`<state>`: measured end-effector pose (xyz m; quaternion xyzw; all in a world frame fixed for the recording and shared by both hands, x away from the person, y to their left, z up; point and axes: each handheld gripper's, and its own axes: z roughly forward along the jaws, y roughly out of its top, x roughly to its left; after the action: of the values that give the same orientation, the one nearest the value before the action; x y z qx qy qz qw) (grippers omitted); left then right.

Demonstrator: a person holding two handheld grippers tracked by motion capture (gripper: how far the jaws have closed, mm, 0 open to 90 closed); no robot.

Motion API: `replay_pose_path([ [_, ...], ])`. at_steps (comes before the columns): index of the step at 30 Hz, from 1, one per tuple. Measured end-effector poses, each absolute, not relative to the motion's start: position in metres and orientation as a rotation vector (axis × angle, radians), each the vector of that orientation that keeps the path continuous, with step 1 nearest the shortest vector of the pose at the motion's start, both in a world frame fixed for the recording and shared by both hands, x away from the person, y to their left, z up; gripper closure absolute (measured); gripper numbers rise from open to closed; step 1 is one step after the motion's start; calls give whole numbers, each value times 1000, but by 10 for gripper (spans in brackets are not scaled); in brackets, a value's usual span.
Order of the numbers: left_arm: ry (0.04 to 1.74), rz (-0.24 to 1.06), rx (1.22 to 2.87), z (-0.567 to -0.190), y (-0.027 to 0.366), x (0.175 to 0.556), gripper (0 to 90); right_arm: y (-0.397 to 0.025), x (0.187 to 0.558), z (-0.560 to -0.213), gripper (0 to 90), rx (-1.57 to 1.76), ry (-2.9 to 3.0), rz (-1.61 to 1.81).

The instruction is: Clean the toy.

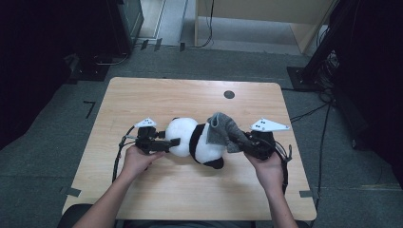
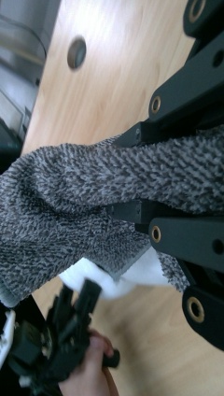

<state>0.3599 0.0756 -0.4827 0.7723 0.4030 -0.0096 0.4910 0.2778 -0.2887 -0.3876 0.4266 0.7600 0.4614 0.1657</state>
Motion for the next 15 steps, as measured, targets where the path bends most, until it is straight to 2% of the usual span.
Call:
replay_pose_path([
  [5, 979, -25, 1870, -483, 75, 360, 252, -277, 286, -412, 722, 1224, 2276, 1215],
  [15, 977, -20, 1856, -483, 73, 361, 252, -291, 296, -435, 716, 1283, 2295, 1187],
])
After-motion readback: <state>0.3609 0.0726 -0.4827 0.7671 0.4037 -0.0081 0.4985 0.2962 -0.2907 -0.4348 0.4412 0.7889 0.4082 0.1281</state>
